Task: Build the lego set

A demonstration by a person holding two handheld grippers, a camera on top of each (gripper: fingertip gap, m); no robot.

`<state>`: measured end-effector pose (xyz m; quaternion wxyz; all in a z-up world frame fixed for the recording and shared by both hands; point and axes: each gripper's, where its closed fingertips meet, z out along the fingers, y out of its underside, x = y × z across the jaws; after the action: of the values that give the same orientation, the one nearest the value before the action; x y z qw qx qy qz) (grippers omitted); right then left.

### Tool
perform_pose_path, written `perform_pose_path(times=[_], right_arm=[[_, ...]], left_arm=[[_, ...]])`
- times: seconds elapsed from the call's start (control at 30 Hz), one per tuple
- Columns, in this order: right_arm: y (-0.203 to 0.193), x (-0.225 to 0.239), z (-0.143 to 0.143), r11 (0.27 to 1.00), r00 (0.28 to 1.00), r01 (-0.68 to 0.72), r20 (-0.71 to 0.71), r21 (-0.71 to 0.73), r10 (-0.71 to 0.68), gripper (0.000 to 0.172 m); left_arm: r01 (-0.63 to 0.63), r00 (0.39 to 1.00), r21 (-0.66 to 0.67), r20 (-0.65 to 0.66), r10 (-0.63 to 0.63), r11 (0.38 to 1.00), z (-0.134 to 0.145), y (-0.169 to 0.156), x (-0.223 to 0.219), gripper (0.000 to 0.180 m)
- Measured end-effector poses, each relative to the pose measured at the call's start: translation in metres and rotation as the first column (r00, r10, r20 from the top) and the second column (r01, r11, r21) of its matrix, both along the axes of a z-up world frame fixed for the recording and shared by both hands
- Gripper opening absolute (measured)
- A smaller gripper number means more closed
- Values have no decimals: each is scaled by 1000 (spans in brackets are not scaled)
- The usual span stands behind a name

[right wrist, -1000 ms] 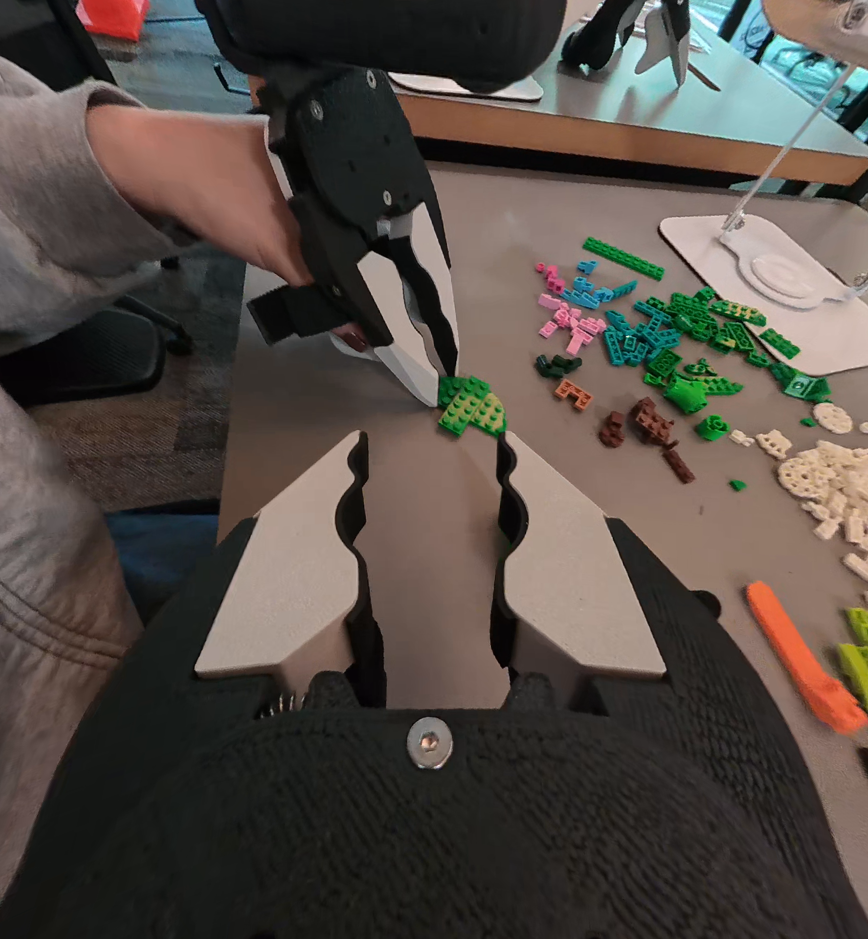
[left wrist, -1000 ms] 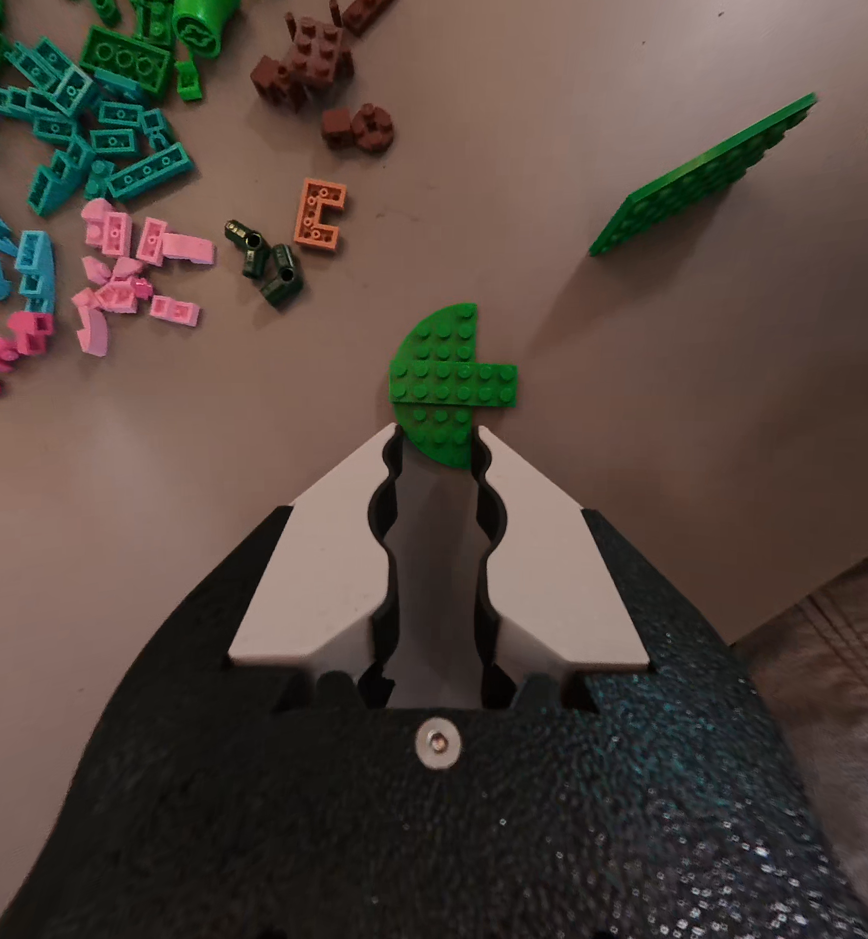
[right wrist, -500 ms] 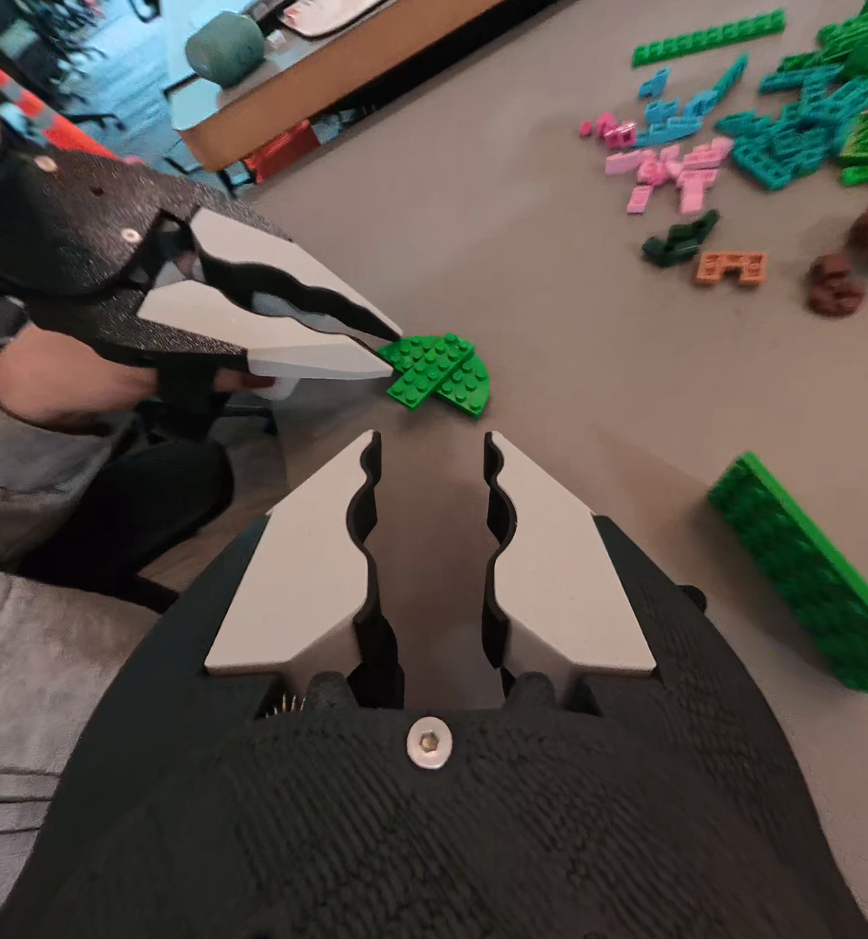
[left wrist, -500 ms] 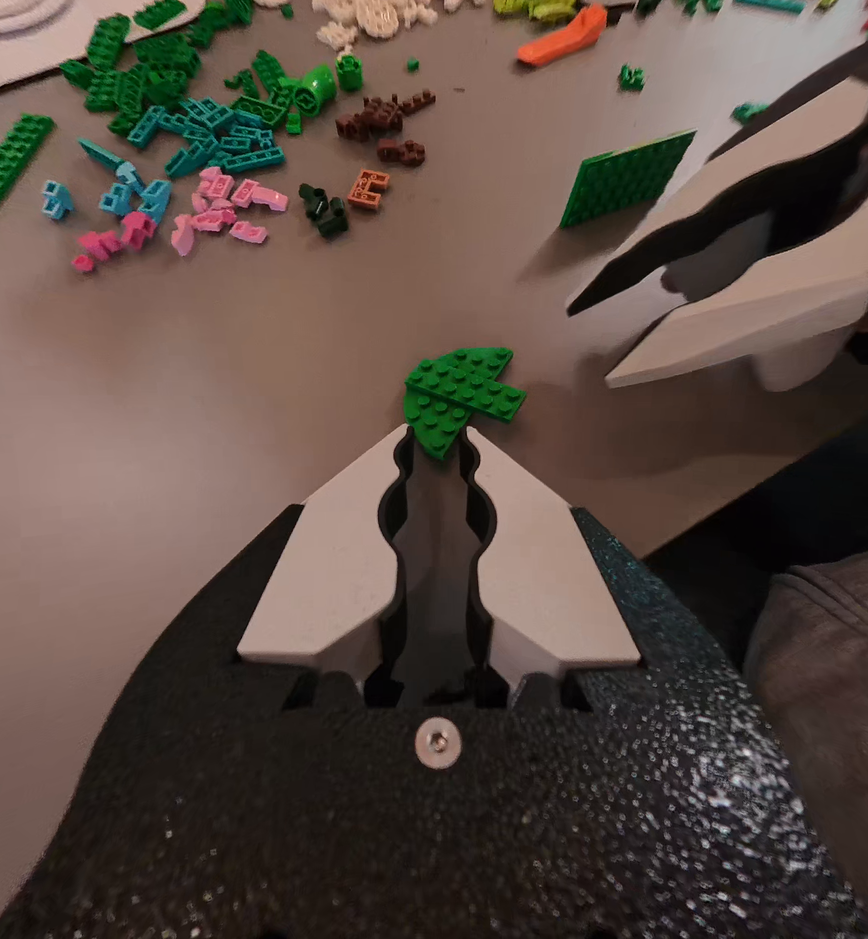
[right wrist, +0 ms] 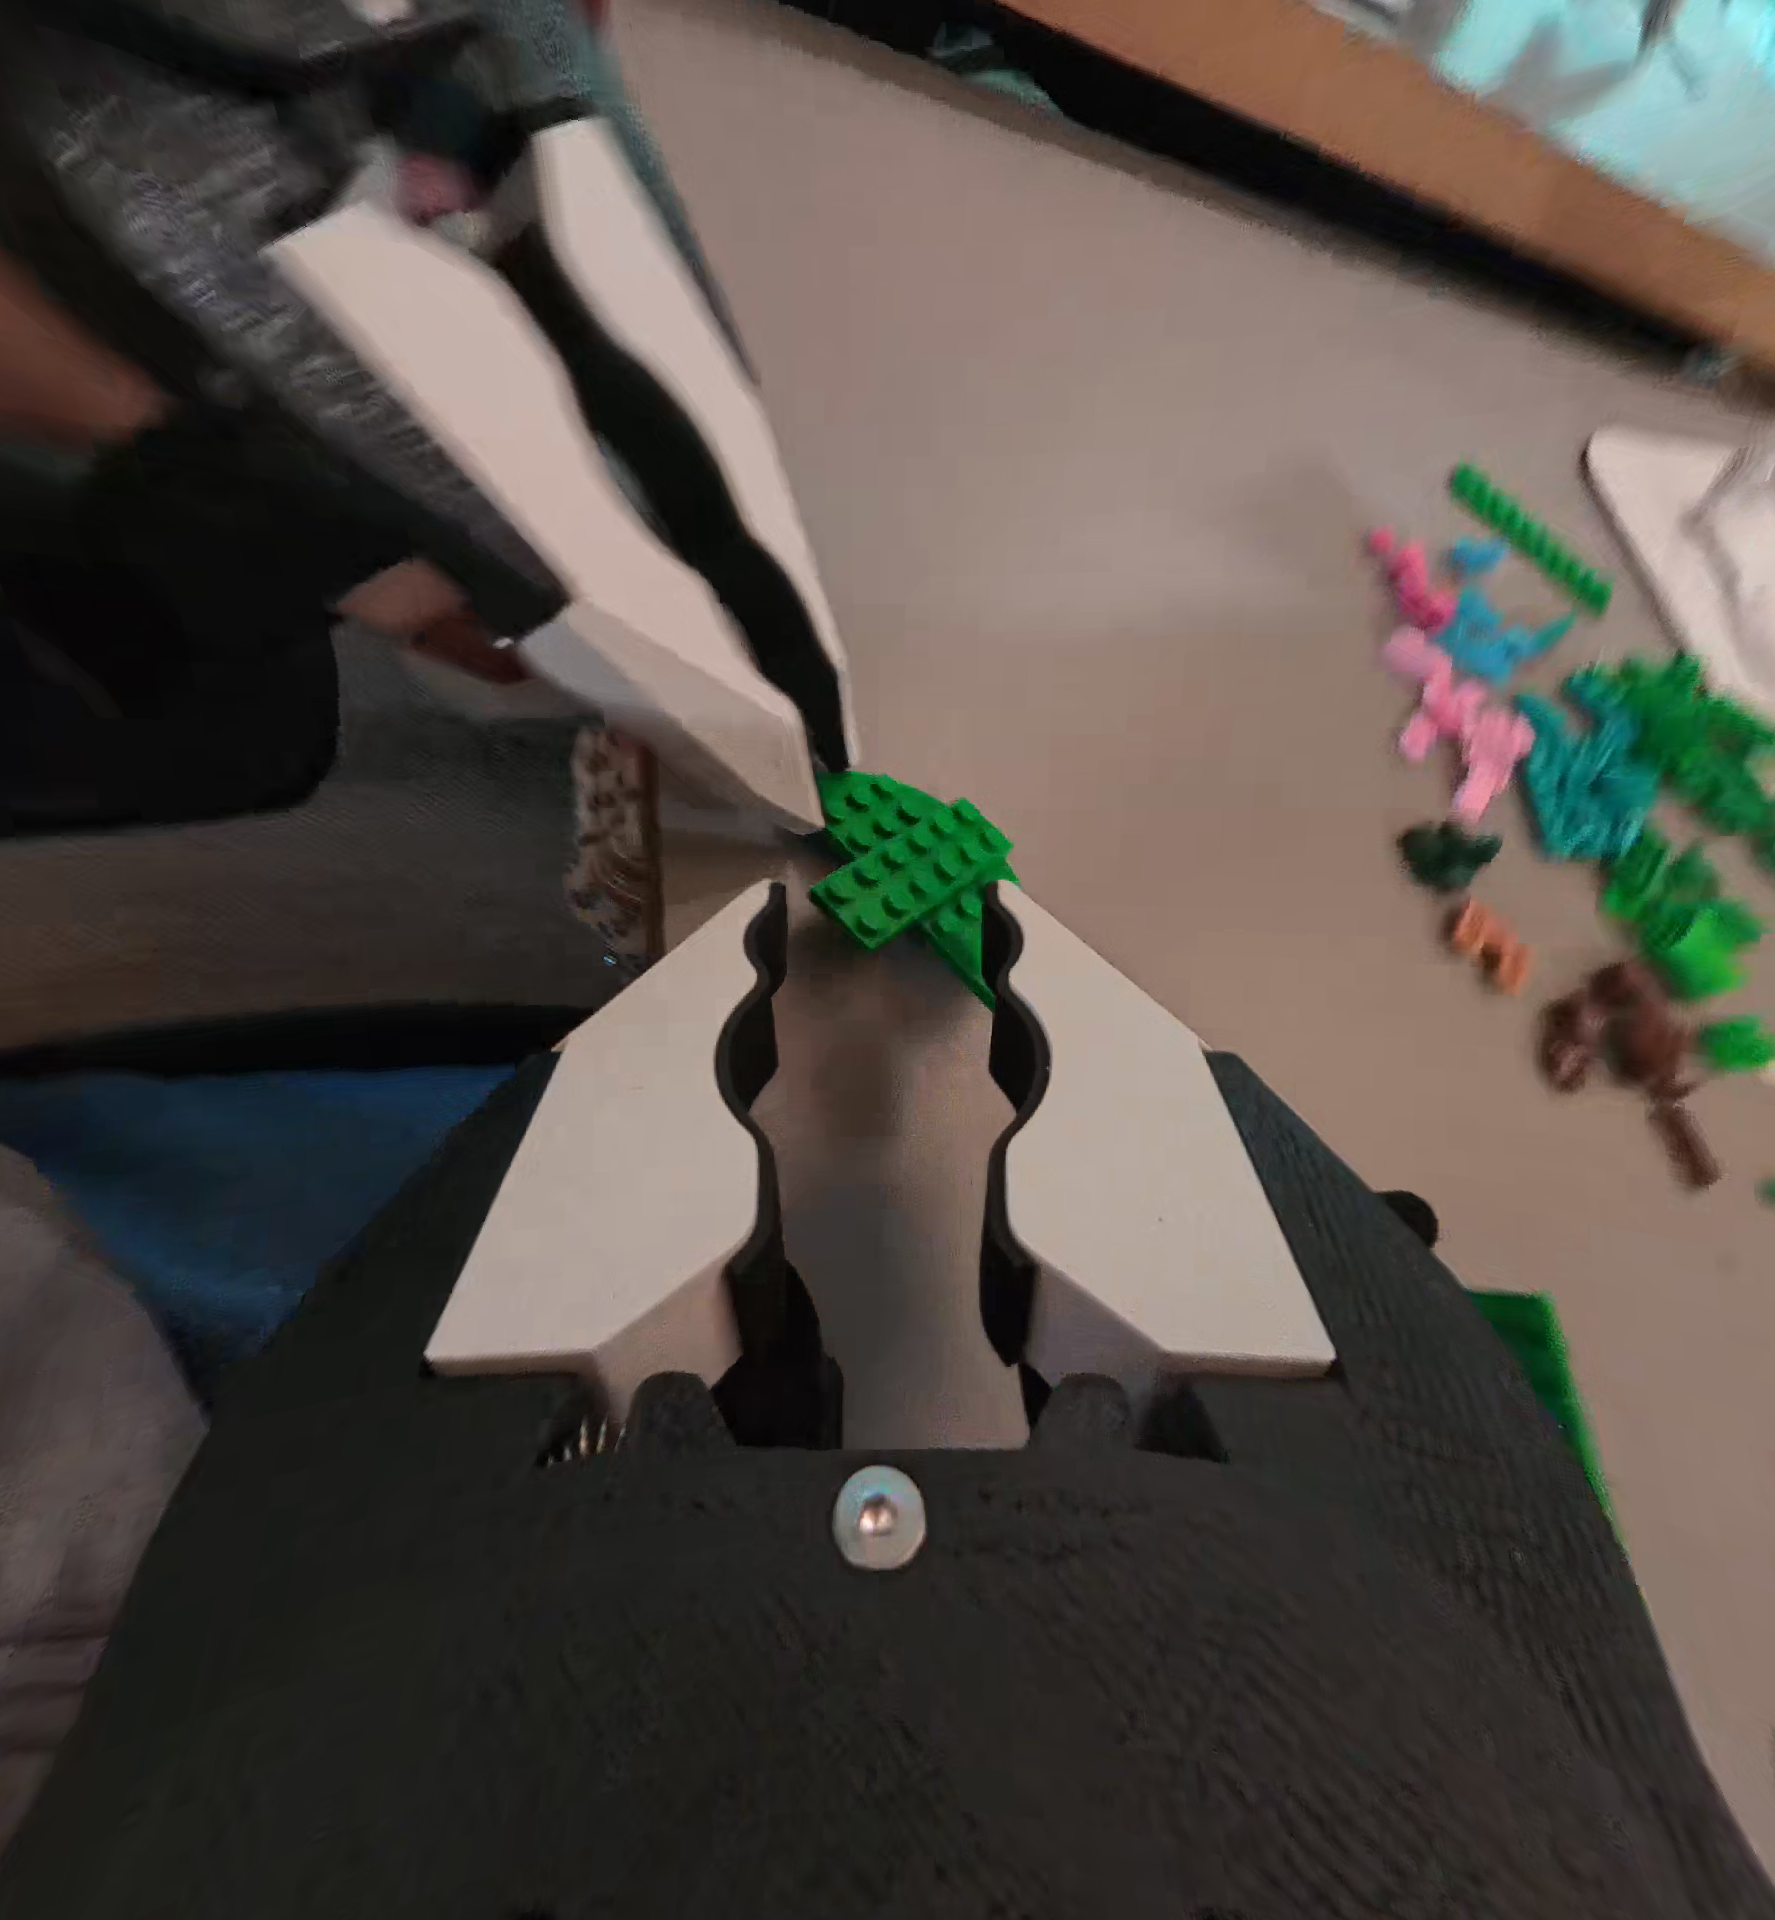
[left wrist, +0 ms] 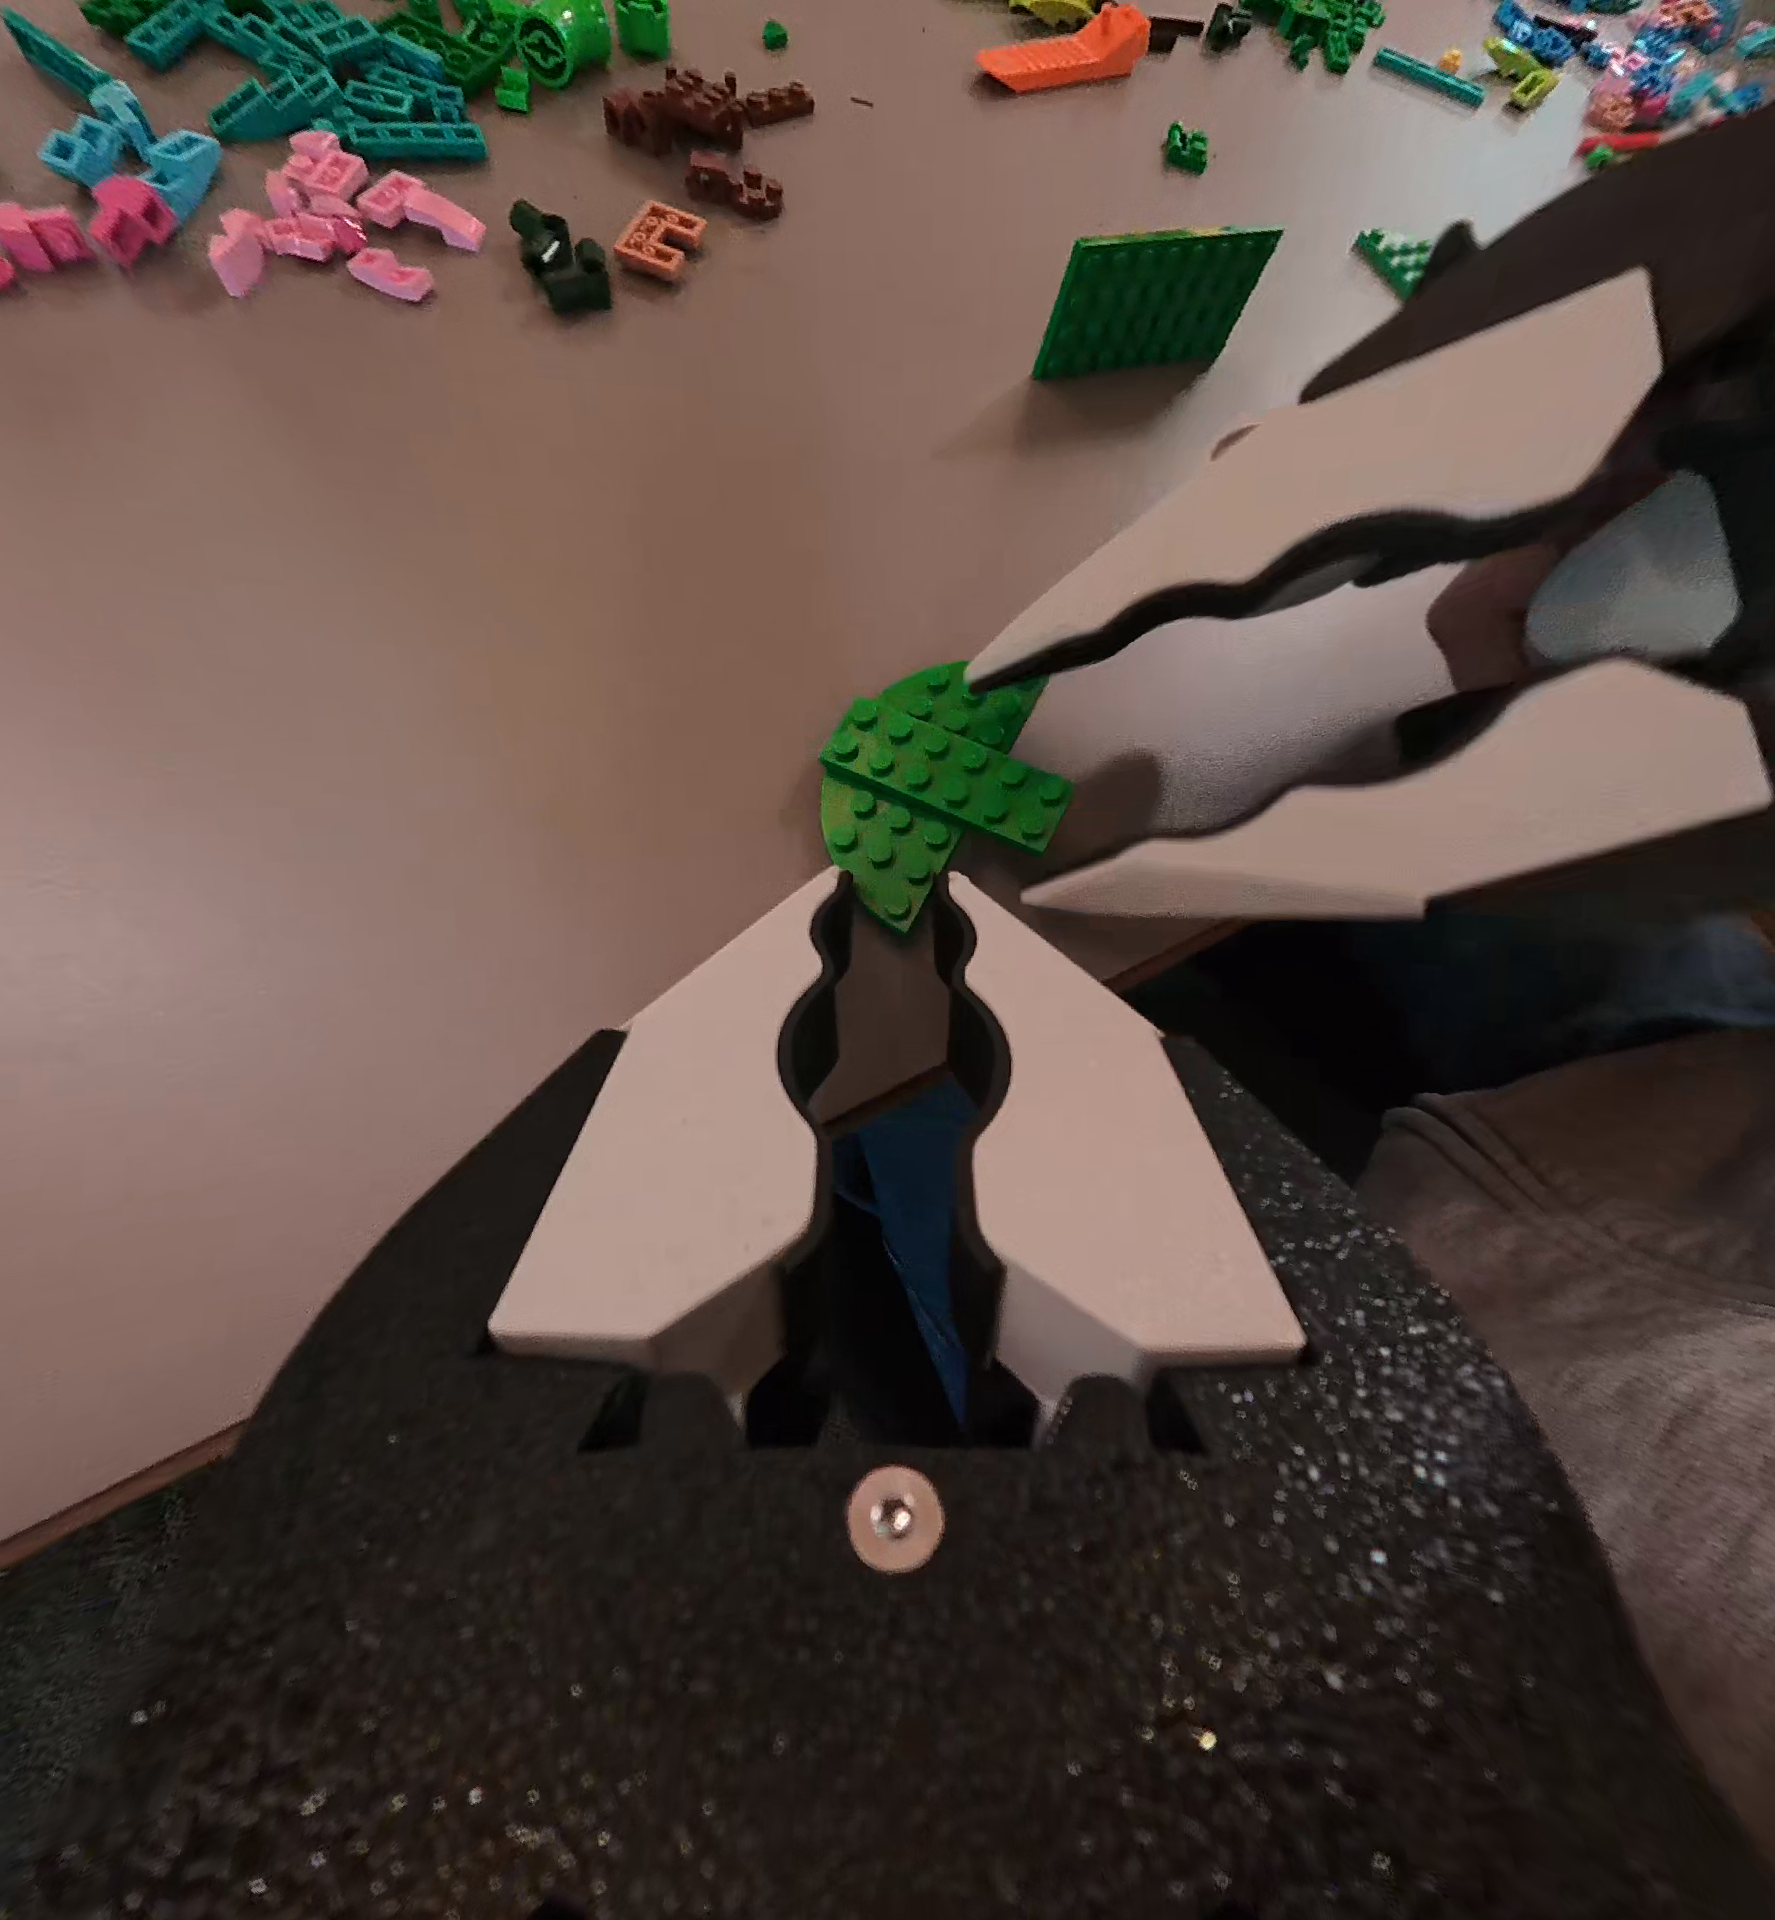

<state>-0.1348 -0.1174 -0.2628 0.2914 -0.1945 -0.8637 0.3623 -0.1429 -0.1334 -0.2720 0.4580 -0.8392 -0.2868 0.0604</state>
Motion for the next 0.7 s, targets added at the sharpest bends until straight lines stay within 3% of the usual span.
perform_pose_path(times=[0.1, 0.17, 0.2, 0.33, 0.4, 0.53, 0.57, 0.63, 0.7], right_arm=[[-4, 3, 0, 971, 974, -80, -188, 226, 125, 29], [-1, 0, -1, 928, 942, -59, -286, 368, 173, 17], [1, -2, -1, 907, 926, -48, -321, 418, 198, 9], [6, -4, 6, 857, 868, -61, -396, 512, 299, 4], [8, -1, 18, 835, 798, -89, -463, 544, 386, 3], [11, 16, 42, 767, 590, -164, -561, 620, 581, 2], [14, 19, 47, 750, 546, -162, -575, 642, 610, 3], [20, 23, 52, 717, 489, -160, -577, 678, 655, 3], [25, 27, 55, 689, 437, -156, -576, 708, 691, 3]], left_arm=[[9, 1000, 5, 18, -9, 1000, 1, 1, 1, 12], [18, 999, 18, 29, -18, 1000, 2, 3, 2, 12], [23, 999, 25, 36, -24, 999, 3, 4, 3, 11], [44, 997, 80, 67, -50, 996, 10, 6, 2, 10], [78, 989, 174, 112, -98, 982, 23, 9, 4, 22], [144, 947, 357, 223, -233, 923, 48, 17, 3, 52], [169, 925, 372, 259, -277, 913, 48, 20, 4, 53], [236, 860, 399, 338, -382, 886, 47, 26, 12, 32], [283, 798, 428, 392, -458, 858, 48, 32, 20, 30]])
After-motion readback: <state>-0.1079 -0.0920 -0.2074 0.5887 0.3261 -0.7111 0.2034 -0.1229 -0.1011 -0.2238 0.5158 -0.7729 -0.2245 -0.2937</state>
